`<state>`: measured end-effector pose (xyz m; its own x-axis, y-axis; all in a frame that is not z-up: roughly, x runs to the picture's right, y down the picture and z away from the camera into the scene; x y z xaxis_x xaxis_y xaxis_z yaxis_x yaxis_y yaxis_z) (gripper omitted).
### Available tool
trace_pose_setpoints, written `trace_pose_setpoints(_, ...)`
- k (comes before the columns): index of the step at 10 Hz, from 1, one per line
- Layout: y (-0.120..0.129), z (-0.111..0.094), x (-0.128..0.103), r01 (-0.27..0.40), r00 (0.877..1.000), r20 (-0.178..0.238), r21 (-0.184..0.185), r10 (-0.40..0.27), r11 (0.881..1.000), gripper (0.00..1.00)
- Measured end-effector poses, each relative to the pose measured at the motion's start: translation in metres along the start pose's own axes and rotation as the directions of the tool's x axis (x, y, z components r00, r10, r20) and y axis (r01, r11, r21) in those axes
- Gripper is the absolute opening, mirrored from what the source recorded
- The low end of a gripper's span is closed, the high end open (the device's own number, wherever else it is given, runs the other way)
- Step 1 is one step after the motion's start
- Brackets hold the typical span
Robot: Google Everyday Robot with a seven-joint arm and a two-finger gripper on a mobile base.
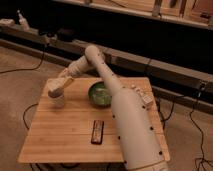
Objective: Place the white sponge in the ceramic cup
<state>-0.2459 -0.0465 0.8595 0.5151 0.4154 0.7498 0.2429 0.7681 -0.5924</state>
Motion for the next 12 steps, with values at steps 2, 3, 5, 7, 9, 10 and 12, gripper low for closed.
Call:
trace_pose_setpoints(2,0.008,0.005,0.000,0.011,1.000,-0.012,-0.039,-0.011,0.999,0.78)
trace_pose_setpoints(3,0.012,0.008,-0.002,0.018,1.000,-0.017,-0.056,-0.019,0.998,0.80)
trace_pose_setpoints(5,0.021,0.011,-0.004,0.025,0.999,-0.024,-0.090,-0.027,0.996,0.80)
trace_pose_setpoints(7,0.027,0.011,-0.004,0.024,0.999,-0.024,-0.113,-0.027,0.993,0.80)
trace_pose_setpoints(9,0.029,0.013,-0.004,0.022,0.999,-0.023,-0.122,-0.025,0.992,0.80)
trace_pose_setpoints(10,0.029,0.013,-0.004,0.022,0.999,-0.023,-0.123,-0.026,0.992,0.80)
trace_pose_setpoints(12,0.029,0.014,-0.004,0.022,0.999,-0.023,-0.123,-0.025,0.992,0.80)
